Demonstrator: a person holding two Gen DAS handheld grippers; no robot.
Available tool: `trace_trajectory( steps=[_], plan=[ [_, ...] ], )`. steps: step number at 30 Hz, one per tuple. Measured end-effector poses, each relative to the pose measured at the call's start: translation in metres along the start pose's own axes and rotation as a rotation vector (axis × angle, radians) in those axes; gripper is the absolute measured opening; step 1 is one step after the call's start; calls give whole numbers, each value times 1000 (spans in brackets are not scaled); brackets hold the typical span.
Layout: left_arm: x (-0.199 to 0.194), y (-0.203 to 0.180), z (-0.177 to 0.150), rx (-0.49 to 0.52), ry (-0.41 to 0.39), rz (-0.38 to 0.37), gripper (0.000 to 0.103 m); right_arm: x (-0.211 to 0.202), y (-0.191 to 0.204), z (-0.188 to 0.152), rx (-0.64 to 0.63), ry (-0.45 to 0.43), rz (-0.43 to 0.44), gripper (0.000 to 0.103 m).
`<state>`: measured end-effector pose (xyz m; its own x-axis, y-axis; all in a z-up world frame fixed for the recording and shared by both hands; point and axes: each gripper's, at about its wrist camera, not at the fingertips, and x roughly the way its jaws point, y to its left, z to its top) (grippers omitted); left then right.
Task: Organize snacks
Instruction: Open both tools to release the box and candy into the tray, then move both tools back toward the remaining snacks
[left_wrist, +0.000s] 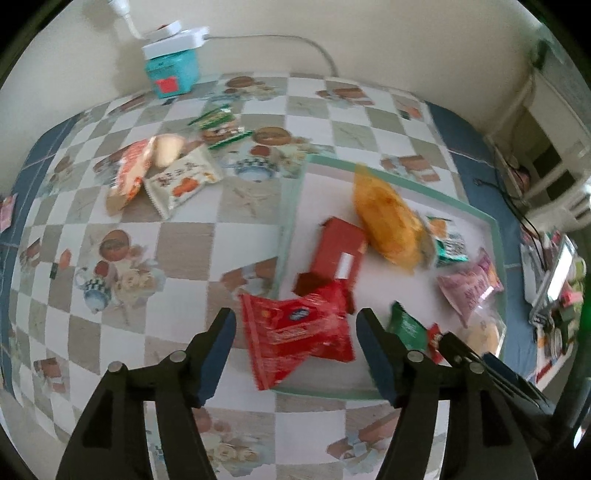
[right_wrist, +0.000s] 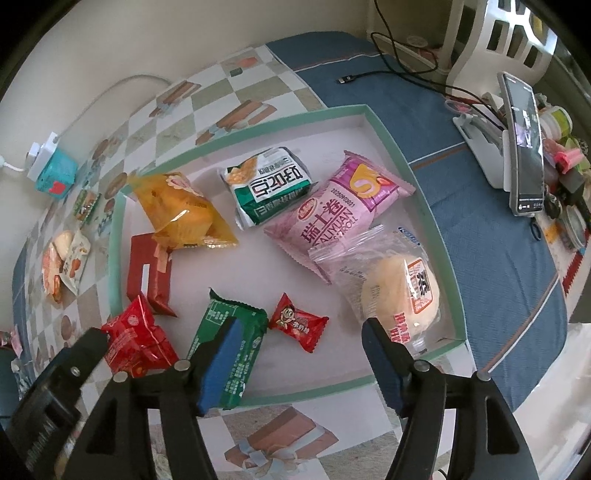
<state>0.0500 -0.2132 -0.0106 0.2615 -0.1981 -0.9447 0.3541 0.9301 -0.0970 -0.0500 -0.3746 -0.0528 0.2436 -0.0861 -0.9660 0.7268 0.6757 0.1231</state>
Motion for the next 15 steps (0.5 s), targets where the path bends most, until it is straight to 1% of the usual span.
trace_trajectory(
  steps=[1, 2, 3, 4, 5, 6, 9, 15],
  plan=[
    [1, 3, 0, -10, 0, 13, 82, 0, 0, 0, 0, 1, 1, 78],
    [2, 8, 1, -22, -1, 36, 92, 1, 0, 0, 0, 0, 4, 83],
    [4, 12, 2, -30, -1, 55, 94, 1, 0, 0, -1, -3, 10, 85],
    [6, 17, 2, -39, 6, 75, 94, 1, 1, 0, -2, -7, 21, 91],
    [9, 23, 2, -57, 17, 89, 94, 1, 1, 0, -2, -13, 33, 98],
    [12, 29, 2, -77, 23, 91, 94, 0, 2, -1, -2, -19, 45, 102],
    [16, 43, 3, -124, 35, 98, 97, -2, 6, 0, -15, -34, 36, 103],
    [19, 61, 3, -178, 44, 122, 97, -1, 7, 1, -21, -35, 28, 103]
  ],
)
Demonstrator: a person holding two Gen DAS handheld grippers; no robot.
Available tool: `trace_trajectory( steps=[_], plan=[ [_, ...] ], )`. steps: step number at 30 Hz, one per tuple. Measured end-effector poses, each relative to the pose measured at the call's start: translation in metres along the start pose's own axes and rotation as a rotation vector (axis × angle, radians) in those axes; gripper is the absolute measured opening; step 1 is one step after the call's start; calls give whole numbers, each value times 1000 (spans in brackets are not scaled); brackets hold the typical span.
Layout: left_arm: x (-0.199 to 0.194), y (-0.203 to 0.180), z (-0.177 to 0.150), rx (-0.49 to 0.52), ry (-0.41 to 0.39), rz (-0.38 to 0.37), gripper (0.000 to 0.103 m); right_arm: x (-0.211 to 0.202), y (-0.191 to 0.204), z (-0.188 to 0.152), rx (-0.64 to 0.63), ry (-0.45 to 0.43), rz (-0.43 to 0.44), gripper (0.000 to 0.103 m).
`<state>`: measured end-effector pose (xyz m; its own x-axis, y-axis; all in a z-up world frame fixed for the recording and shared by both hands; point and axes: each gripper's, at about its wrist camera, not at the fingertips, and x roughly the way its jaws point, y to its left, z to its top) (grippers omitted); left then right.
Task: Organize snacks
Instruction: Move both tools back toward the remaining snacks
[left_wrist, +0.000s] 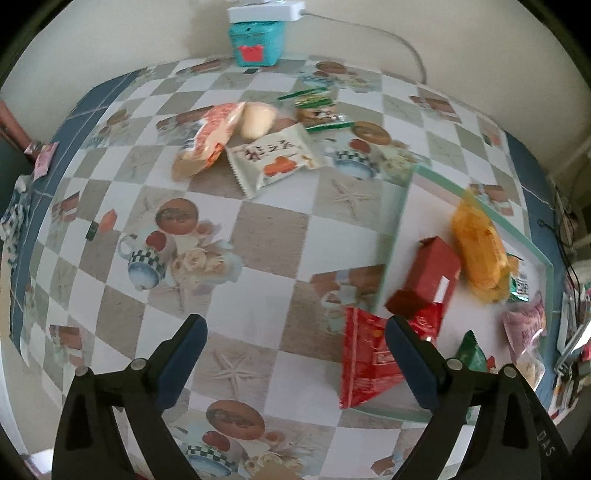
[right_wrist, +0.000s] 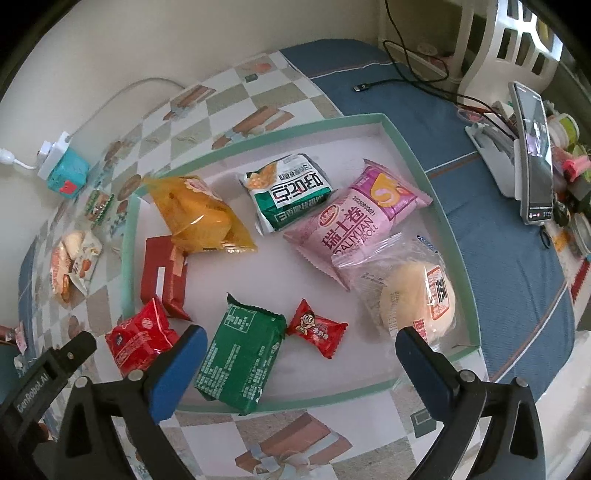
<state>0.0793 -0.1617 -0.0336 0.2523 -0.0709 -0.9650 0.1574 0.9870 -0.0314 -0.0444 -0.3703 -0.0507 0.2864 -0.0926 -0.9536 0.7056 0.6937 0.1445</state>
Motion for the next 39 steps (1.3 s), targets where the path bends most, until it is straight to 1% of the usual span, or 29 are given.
trace_trajectory(
  steps=[4, 7, 12, 15, 18, 26, 34, 39],
  plan=[
    [4, 8, 2, -23, 21, 8, 97, -1, 3, 0, -9, -4, -10, 103],
    [3, 17, 6, -33, 18, 13, 97, -7, 12, 1, -17, -29, -7, 103],
    [-4, 52, 20, -94, -13, 39, 97, -22, 42, 0, -67, -87, 30, 103],
    [-5, 81, 29, -146, -23, 84, 97, -26, 66, -5, -112, -100, 44, 103],
    [-5, 106, 34, -185, -25, 106, 97, -25, 89, -10, -153, -97, 55, 103],
    [-2, 160, 40, -303, -14, 103, 97, -22, 143, -28, -233, -90, 86, 103],
    [0, 188, 43, -339, -10, 123, 97, -12, 182, -41, -286, -75, 108, 103],
    [8, 194, 49, -339, 5, 142, 97, -2, 199, -44, -305, -60, 111, 103]
  ],
)
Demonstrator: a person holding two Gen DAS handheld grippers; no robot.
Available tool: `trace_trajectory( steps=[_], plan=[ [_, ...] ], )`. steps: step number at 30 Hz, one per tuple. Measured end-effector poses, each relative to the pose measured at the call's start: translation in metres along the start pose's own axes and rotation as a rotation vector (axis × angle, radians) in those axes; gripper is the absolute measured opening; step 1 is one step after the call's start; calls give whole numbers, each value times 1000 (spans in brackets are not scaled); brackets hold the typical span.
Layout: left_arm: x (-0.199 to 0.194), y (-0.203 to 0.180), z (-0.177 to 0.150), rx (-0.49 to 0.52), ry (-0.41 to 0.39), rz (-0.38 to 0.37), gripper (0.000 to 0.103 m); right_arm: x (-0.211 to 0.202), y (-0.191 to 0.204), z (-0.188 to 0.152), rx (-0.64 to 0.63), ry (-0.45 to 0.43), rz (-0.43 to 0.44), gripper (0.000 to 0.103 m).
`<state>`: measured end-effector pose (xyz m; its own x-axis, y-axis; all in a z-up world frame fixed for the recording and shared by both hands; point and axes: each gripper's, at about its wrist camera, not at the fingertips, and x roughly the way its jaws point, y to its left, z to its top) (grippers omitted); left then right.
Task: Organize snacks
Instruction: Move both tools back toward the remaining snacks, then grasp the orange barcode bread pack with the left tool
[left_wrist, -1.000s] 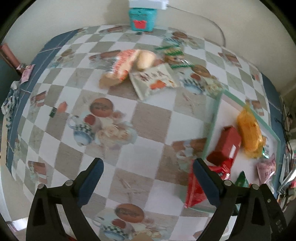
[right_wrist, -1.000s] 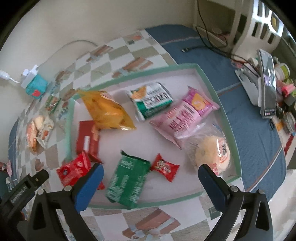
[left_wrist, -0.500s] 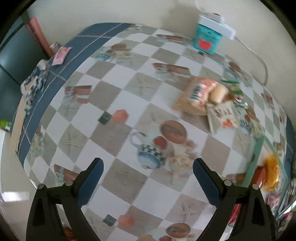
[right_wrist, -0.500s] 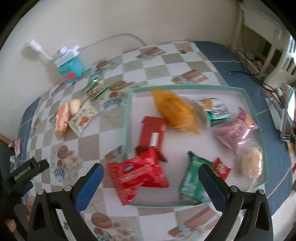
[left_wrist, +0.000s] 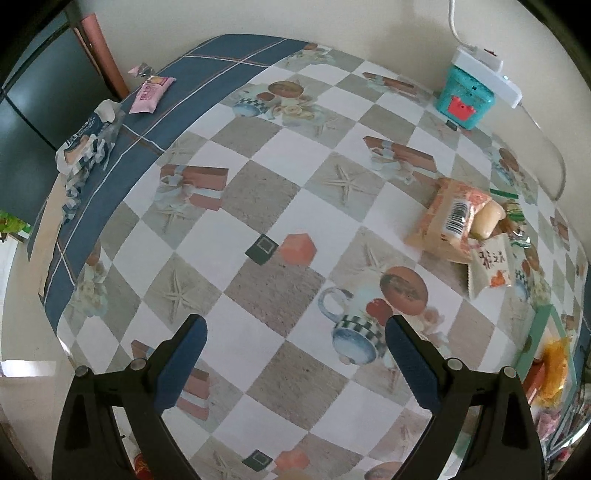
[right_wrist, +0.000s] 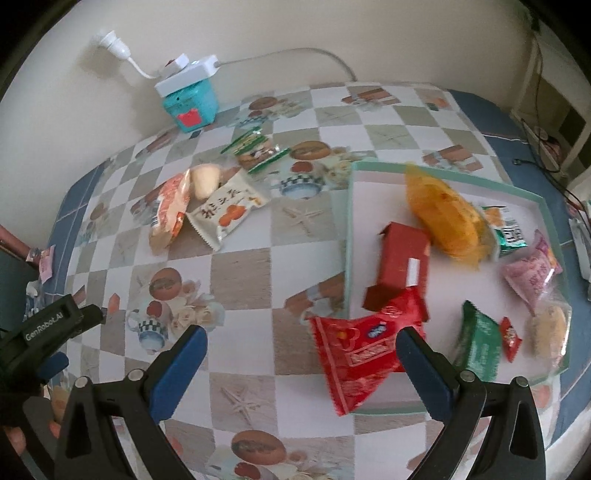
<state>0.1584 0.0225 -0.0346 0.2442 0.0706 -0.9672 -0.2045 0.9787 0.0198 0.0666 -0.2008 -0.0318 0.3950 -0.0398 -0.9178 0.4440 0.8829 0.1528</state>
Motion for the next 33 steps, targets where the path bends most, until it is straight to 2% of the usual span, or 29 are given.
trace_trajectory(
  steps=[6, 10, 24, 29, 33],
  plan=[
    [11, -8, 10, 16, 11, 2, 97, 17, 12, 12, -26, 6, -28, 103],
    [21, -18, 20, 22, 27, -31, 97, 24, 17, 23, -41, -5, -26, 103],
    [23, -56, 52, 30, -76, -151, 97, 59, 22, 56, 0, -59, 25, 103],
    [34, -82, 56, 100, -101, -146, 97, 70, 16, 64, 42, -84, 53, 103],
    [40, -91, 56, 119, -130, -158, 97, 75, 17, 75, 56, -115, 61, 103]
  ],
)
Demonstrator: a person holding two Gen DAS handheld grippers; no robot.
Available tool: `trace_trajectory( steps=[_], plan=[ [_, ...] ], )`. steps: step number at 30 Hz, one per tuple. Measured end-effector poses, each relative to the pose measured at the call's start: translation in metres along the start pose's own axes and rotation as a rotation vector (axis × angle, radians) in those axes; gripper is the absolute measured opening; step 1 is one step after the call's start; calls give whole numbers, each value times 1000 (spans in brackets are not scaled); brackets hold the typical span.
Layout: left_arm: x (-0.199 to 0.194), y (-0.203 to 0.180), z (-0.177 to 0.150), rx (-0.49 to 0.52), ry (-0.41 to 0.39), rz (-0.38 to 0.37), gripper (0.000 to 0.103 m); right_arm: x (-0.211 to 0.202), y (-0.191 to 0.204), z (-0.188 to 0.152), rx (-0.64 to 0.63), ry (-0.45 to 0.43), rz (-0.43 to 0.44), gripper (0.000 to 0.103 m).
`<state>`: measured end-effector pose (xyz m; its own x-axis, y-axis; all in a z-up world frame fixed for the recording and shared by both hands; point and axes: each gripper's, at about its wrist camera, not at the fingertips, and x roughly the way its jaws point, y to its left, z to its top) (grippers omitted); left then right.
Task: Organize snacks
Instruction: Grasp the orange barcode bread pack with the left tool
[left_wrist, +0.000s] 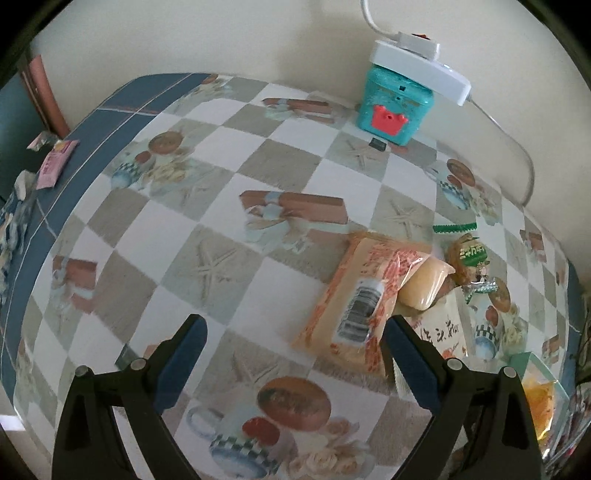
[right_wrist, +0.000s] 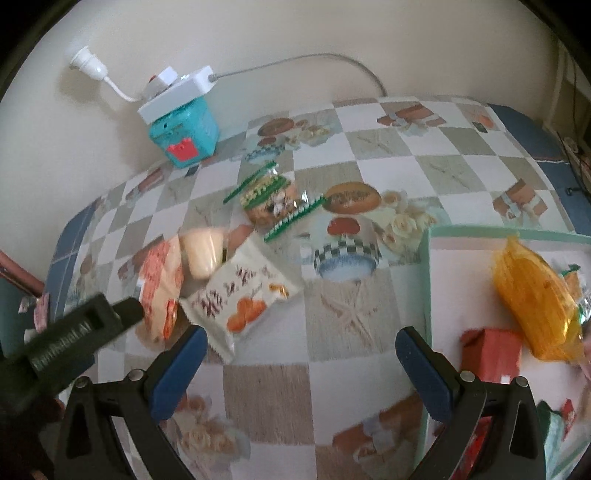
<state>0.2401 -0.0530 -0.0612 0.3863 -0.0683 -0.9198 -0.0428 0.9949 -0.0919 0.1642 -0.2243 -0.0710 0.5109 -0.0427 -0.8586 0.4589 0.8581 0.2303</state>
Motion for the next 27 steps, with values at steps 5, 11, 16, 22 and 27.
trace_trajectory(
  steps=[5, 11, 16, 22, 27],
  plan=[
    [12, 5, 3, -28, -10, -42, 95, 10, 6, 6, -34, -19, -27, 103],
    [27, 1, 4, -36, 5, -106, 94, 20, 4, 8, -26, -17, -33, 103],
    [31, -7, 4, -18, -9, -132, 65, 27, 1, 8, -22, -7, -32, 103],
    [30, -2, 5, -22, 12, -126, 45, 32, 6, 8, -46, -10, -44, 103],
    [29, 12, 7, -55, 43, -57, 45, 36, 22, 6, -93, -11, -60, 102]
  ],
)
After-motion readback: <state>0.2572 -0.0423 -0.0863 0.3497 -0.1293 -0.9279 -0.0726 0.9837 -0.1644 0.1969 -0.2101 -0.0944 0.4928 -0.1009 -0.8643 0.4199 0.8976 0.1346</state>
